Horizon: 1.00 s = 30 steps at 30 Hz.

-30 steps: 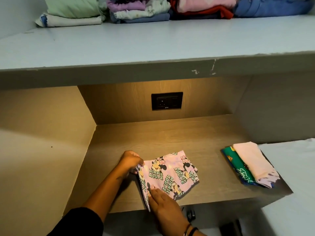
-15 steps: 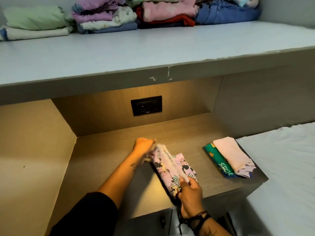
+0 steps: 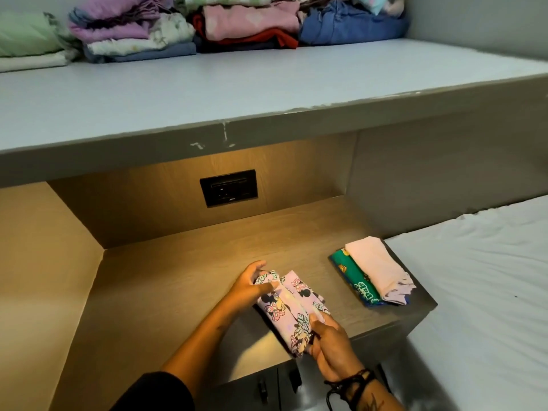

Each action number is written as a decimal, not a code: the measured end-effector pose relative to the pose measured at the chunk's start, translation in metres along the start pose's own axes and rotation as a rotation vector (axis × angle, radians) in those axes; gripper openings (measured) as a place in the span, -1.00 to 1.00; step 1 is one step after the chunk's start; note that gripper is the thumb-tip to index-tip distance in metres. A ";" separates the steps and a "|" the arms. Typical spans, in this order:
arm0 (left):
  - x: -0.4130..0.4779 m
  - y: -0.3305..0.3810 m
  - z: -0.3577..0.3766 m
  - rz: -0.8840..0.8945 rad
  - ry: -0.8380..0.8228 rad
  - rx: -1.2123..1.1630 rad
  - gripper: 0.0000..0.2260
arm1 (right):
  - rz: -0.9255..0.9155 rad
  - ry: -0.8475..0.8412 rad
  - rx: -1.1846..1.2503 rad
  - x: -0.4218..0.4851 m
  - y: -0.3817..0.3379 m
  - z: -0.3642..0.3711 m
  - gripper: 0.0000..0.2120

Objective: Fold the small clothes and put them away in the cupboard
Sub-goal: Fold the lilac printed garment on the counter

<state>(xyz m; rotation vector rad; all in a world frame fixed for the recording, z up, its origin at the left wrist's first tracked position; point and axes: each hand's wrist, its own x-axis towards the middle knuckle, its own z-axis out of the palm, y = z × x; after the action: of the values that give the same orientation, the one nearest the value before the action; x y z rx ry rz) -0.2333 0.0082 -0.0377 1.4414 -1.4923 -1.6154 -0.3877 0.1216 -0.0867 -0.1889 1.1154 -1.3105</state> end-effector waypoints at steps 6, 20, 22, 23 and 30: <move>-0.010 -0.002 -0.032 -0.089 -0.160 -0.027 -0.32 | -0.135 -0.274 -0.298 0.003 -0.022 0.002 -0.72; -0.038 -0.067 -0.055 0.397 -0.197 1.356 -0.03 | -0.845 -0.751 -1.996 0.010 -0.001 -0.018 -0.43; -0.040 -0.068 -0.054 0.481 -0.195 1.392 -0.15 | -0.910 -0.777 -2.058 0.013 -0.001 -0.022 -0.47; -0.040 -0.068 -0.053 0.504 -0.183 1.389 -0.15 | -0.949 -0.798 -2.078 0.014 0.000 -0.024 -0.50; -0.047 -0.060 -0.056 0.652 -0.261 1.265 -0.59 | -1.094 -0.851 -2.195 0.014 -0.001 -0.038 -0.44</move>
<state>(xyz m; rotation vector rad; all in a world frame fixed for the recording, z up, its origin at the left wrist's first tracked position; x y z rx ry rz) -0.1512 0.0444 -0.0669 0.9758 -2.9754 -0.3638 -0.4179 0.1270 -0.1126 -2.8744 1.1216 0.0225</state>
